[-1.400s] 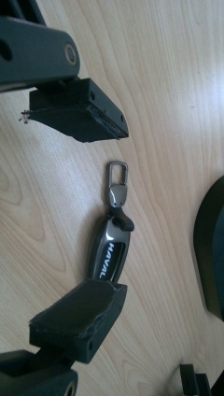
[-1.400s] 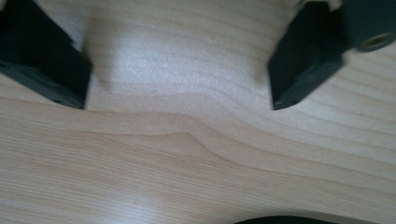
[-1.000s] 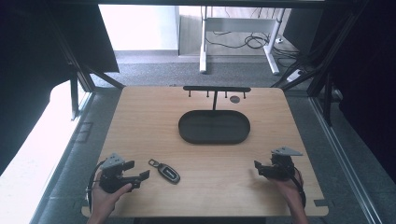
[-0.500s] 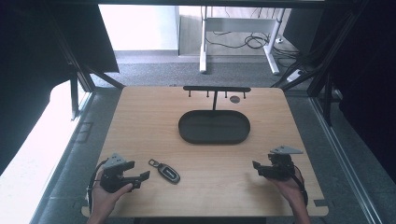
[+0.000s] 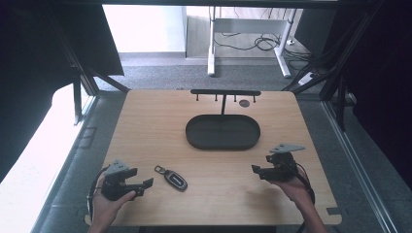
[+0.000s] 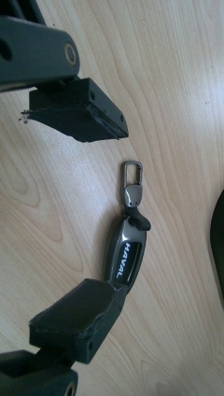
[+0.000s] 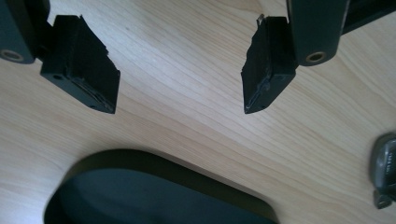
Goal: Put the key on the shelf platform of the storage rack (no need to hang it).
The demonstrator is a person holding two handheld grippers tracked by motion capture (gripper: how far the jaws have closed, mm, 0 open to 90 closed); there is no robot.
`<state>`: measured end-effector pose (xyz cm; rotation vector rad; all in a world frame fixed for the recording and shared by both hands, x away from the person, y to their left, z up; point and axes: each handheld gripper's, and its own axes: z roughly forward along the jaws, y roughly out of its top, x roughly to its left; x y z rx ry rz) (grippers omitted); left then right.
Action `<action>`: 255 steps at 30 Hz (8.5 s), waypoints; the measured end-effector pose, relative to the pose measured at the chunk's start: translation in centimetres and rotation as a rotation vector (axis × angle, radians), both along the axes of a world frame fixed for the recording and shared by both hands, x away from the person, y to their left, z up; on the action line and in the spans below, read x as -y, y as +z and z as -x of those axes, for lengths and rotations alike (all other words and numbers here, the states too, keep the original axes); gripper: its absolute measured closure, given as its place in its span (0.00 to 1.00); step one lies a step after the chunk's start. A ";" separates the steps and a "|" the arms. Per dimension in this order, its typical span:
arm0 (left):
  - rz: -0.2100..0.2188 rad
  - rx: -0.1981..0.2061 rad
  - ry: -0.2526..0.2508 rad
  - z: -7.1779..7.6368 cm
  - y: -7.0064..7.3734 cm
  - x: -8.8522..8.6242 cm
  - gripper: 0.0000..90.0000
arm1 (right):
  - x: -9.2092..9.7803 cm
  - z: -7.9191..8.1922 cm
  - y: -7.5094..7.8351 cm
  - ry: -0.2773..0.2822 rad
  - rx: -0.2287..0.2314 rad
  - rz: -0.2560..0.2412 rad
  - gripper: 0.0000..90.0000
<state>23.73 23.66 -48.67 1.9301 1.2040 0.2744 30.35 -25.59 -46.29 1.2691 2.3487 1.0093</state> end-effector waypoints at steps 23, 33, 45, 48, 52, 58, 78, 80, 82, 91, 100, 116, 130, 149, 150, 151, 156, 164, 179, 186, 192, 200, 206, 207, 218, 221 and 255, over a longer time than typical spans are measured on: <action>0.006 0.007 -0.024 0.3 0.4 0.4 0.24 | -9.4 -1.9 3.0 0.247 0.006 0.166 0.32; 0.008 0.006 -0.049 0.5 0.6 0.9 0.23 | -12.3 -2.2 2.9 0.309 -0.010 0.201 0.32; 0.003 -0.007 -0.050 0.4 0.3 0.9 0.24 | -15.9 -2.4 2.5 0.383 -0.024 0.228 0.33; -0.001 -0.014 -0.047 0.3 0.1 1.0 0.24 | -16.6 -2.3 2.5 0.400 -0.017 0.227 0.34; -0.004 -0.020 -0.047 0.3 0.0 1.0 0.24 | -17.5 -2.2 2.5 0.417 -0.018 0.230 0.34; -0.002 -0.022 -0.045 0.3 0.0 1.0 0.24 | -18.8 -2.1 2.4 0.439 -0.024 0.227 0.34; -0.001 -0.025 -0.032 0.3 0.0 0.5 0.24 | -22.6 -2.1 0.8 0.500 -0.059 0.211 0.35; -0.001 -0.025 -0.031 0.3 0.0 0.5 0.24 | -22.8 -2.0 0.7 0.504 -0.057 0.210 0.35; -0.001 -0.026 -0.032 0.3 -0.1 0.5 0.24 | -23.1 -2.0 0.6 0.510 -0.062 0.210 0.35; -0.006 -0.038 -0.037 0.2 -0.3 0.7 0.24 | -24.6 -1.9 -0.3 0.527 -0.087 0.220 0.35; -0.005 -0.033 -0.037 0.2 -0.3 0.6 0.24 | -26.0 -1.6 -1.2 0.551 -0.108 0.239 0.35; -0.001 -0.021 -0.027 0.3 -0.1 0.5 0.25 | -27.7 -1.5 -3.2 0.564 -0.133 0.271 0.35; -0.004 -0.028 -0.031 0.3 -0.2 0.5 0.24 | -28.4 -2.3 -4.9 0.527 -0.189 0.283 0.40; -0.007 -0.030 -0.031 0.3 -0.3 0.6 0.24 | -28.9 -2.5 -4.9 0.529 -0.183 0.327 0.54; -0.007 -0.031 -0.030 0.2 -0.3 0.6 0.24 | -28.9 -2.5 -4.9 0.530 -0.185 0.330 0.54; -0.005 -0.030 -0.029 0.2 -0.3 0.5 0.24 | -29.0 -2.5 -4.9 0.533 -0.187 0.332 0.54; -0.004 -0.026 -0.028 0.3 -0.3 0.5 0.24 | -29.0 -2.5 -4.8 0.533 -0.191 0.338 0.54; 0.001 -0.019 -0.016 0.3 -0.1 0.1 0.25 | -29.0 -2.6 -4.7 0.557 -0.196 0.326 0.55; 0.008 -0.010 -0.005 0.3 0.2 -0.3 0.25 | -27.7 -3.2 -0.9 0.574 -0.188 0.231 0.55; 0.005 -0.010 -0.007 0.3 0.1 -0.3 0.25 | -26.6 -3.2 0.7 0.565 -0.174 0.214 0.55; 0.003 -0.011 -0.011 0.3 0.1 -0.2 0.25 | -25.7 -3.2 2.1 0.556 -0.157 0.204 0.55; 0.000 -0.013 -0.013 0.3 0.1 -0.1 0.25 | -24.5 -3.4 3.4 0.541 -0.139 0.197 0.55; -0.001 -0.015 -0.014 0.3 0.0 -0.1 0.25 | -23.6 -3.7 4.1 0.526 -0.130 0.195 0.55; -0.001 -0.015 -0.015 0.3 0.0 -0.1 0.25 | -23.5 -3.7 4.2 0.525 -0.130 0.193 0.55; -0.002 -0.017 -0.013 0.2 -0.1 -0.1 0.25 | -21.7 -4.6 5.3 0.489 -0.113 0.188 0.55; -0.001 -0.019 -0.013 0.3 -0.1 0.0 0.25 | -21.3 -4.8 5.4 0.476 -0.115 0.188 0.55; -0.006 -0.024 -0.013 0.2 -0.2 0.1 0.25 | -15.9 -8.6 6.1 0.343 -0.101 0.179 0.55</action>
